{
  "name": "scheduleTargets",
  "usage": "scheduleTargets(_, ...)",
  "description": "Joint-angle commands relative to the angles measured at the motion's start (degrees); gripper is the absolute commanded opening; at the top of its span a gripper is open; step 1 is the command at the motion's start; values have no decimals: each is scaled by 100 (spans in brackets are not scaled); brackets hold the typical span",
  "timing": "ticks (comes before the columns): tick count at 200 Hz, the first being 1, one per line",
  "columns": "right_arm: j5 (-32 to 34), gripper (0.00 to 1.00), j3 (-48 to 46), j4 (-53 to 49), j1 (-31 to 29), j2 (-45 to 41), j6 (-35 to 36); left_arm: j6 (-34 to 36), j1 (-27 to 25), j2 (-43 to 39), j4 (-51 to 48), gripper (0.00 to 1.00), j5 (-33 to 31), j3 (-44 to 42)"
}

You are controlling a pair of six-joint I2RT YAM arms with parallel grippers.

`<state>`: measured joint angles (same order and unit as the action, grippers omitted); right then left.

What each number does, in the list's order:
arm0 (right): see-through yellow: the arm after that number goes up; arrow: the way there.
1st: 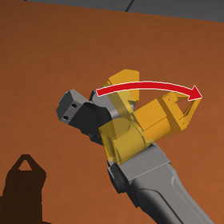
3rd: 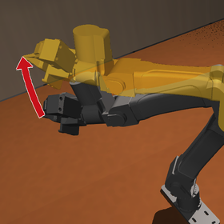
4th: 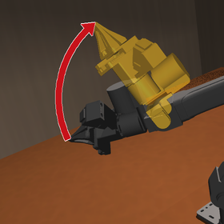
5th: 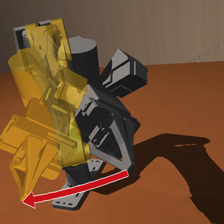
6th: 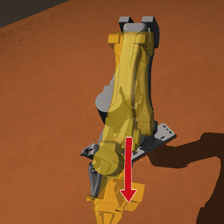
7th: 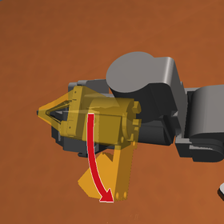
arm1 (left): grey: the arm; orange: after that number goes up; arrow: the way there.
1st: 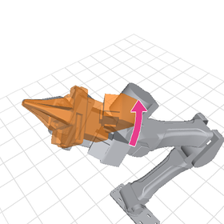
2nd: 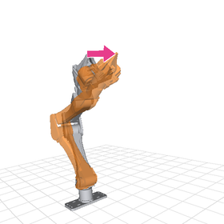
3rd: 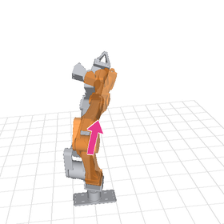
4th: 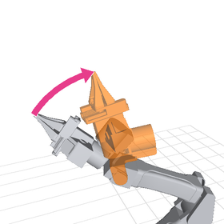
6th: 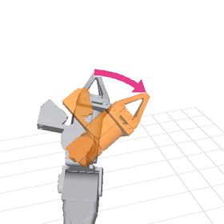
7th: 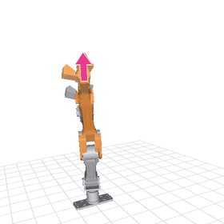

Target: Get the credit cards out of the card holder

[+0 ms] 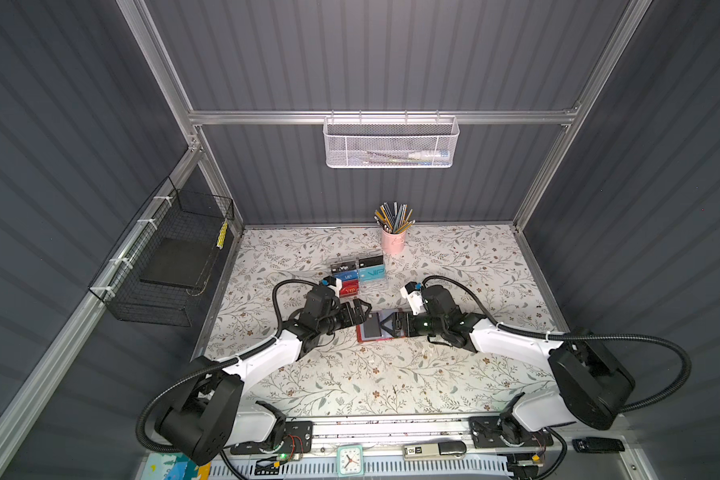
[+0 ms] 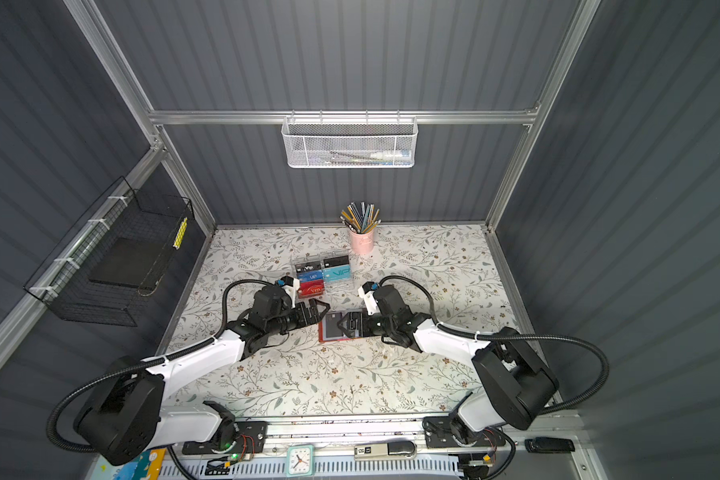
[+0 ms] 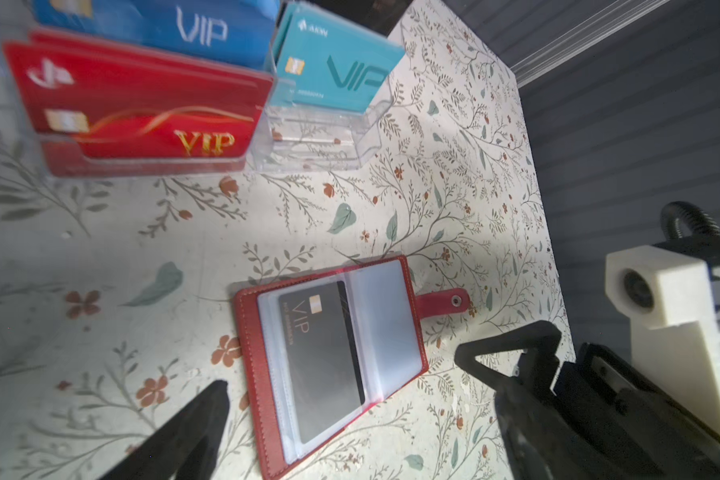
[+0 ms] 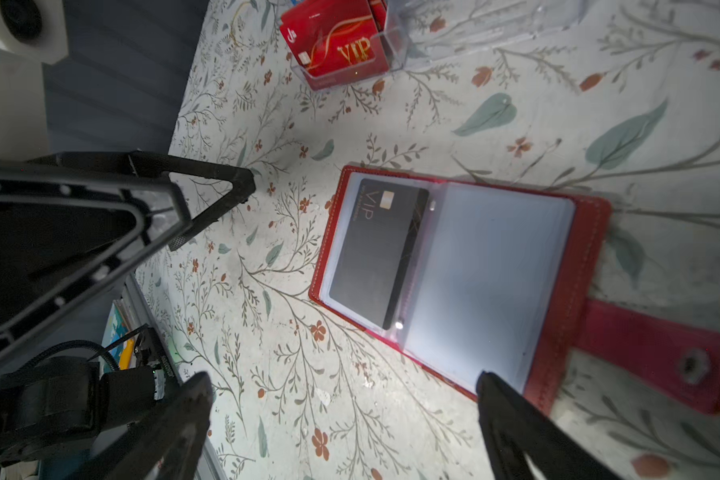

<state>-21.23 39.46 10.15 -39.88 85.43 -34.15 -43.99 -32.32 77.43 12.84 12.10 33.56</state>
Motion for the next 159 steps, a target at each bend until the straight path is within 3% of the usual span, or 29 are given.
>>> scheduleTargets(1,49,99,-151,588,-133,147,-212,-696,-47,211,864,100,172,-223)
scheduleTargets(35,-65,99,-290,1117,-206,393,-370,-1039,-62,567,1237,100,61,-247)
scheduleTargets(91,-242,85,-352,1877,-257,902,-588,-1430,-76,1119,1870,100,61,-271)
scheduleTargets(159,-268,77,-355,2186,-284,1223,-715,-1728,-76,1825,2653,100,201,-304)
